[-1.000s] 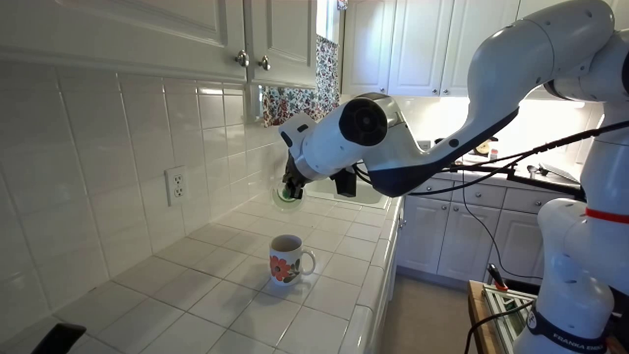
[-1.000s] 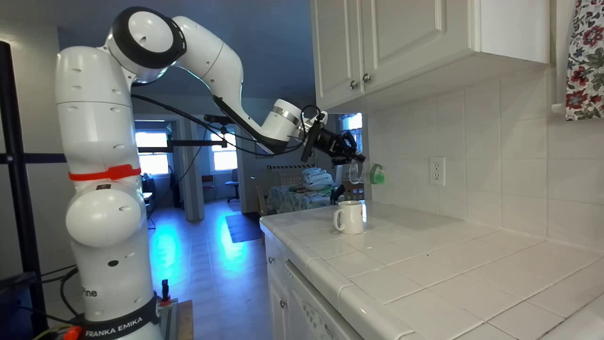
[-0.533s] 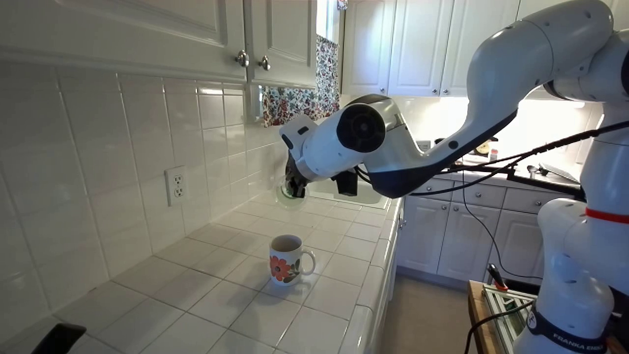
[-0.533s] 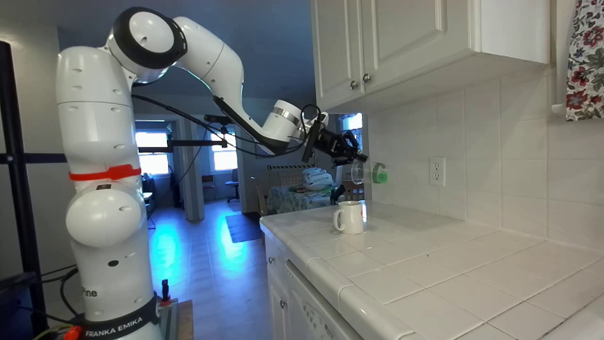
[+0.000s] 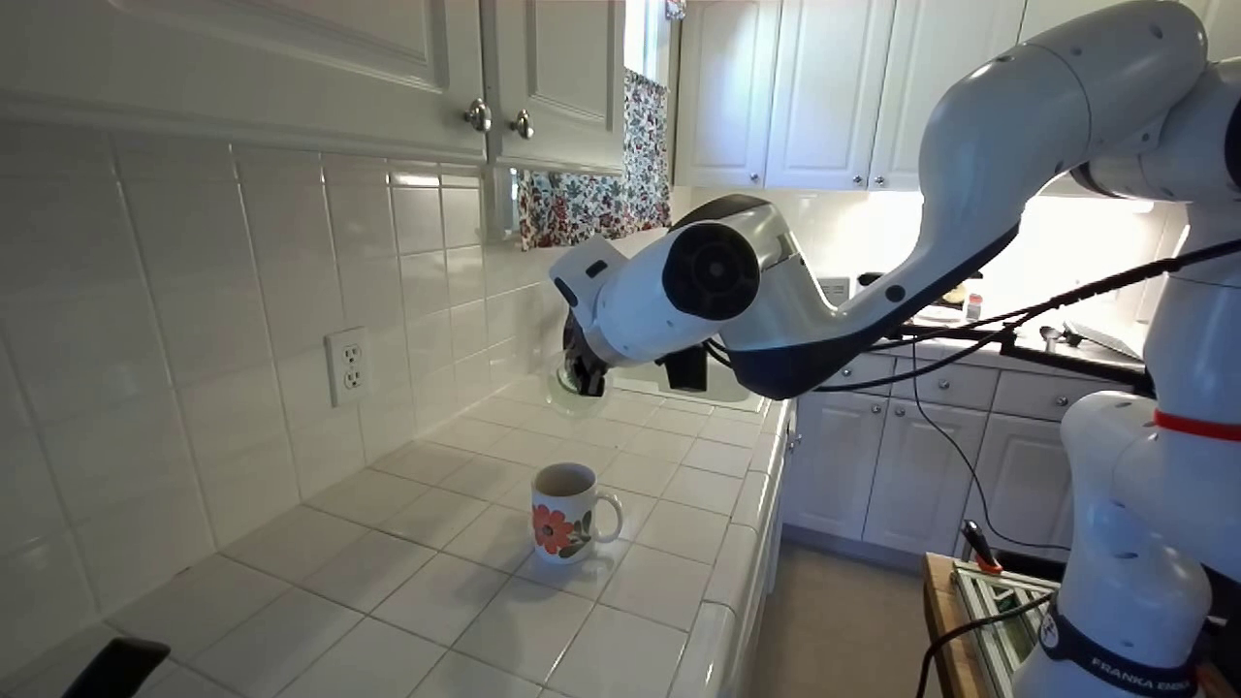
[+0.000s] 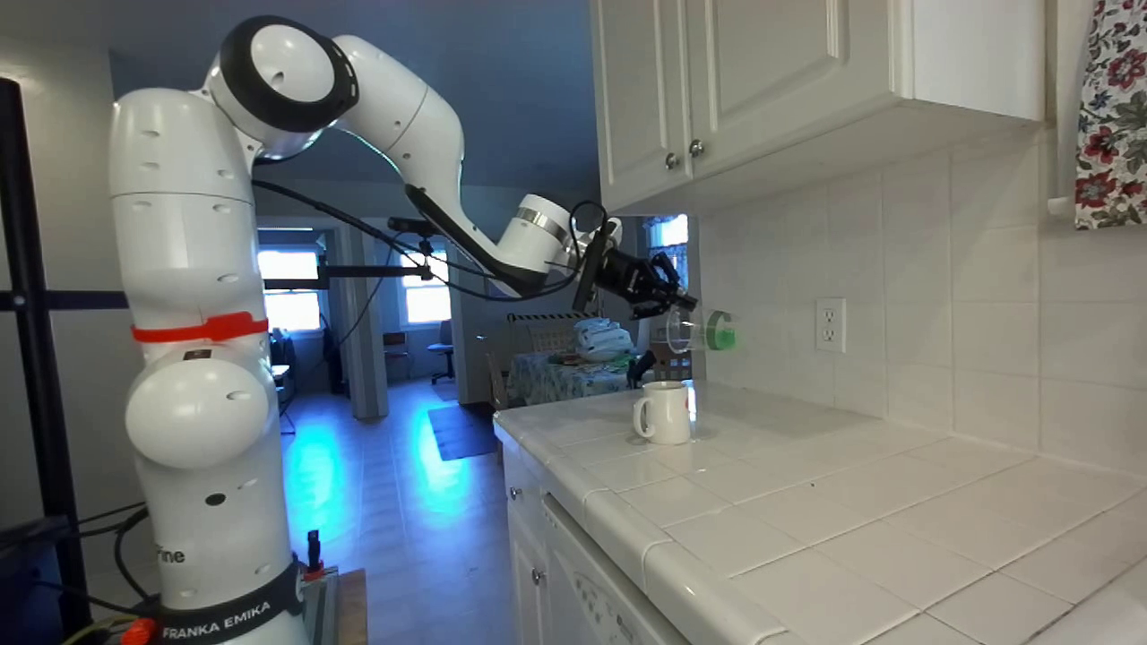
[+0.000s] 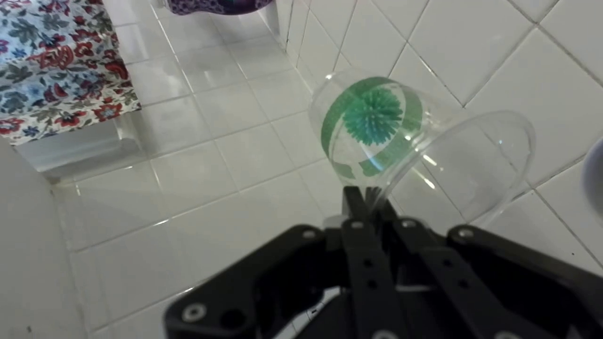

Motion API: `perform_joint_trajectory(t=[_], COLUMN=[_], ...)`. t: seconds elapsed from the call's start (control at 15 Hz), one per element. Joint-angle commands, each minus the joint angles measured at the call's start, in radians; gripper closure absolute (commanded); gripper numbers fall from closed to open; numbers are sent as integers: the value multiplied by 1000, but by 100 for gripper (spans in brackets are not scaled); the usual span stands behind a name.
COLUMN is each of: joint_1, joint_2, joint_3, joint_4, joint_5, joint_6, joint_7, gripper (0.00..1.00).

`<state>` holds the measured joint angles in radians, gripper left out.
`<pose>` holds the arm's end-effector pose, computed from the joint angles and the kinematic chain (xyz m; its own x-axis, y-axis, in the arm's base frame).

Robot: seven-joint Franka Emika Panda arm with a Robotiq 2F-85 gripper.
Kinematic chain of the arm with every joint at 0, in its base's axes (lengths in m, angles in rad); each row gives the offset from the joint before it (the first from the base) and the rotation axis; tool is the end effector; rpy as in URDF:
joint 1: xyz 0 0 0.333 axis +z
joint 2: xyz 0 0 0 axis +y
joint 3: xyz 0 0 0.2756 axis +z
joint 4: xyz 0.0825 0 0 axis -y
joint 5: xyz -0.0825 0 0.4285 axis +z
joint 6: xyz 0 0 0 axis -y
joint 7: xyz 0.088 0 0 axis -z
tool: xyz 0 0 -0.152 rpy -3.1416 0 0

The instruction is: Pour out the content from the right cup to the left cup

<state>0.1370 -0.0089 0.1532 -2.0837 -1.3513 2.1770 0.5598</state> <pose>0.6211 0.1094 0.3837 0.7710 0.6016 0.2090 0.1231 -0.4627 0.8779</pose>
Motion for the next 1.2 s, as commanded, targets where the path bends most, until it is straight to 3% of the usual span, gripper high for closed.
perform_joint_trajectory(t=[0.0,1.13], joint_1=[10,35], joint_2=[14,73], joint_3=[4,25], joint_4=[2,28], joint_5=[-36,-124], joint_6=[-29,-92], joint_7=[-13,-38], gripper=[98,98])
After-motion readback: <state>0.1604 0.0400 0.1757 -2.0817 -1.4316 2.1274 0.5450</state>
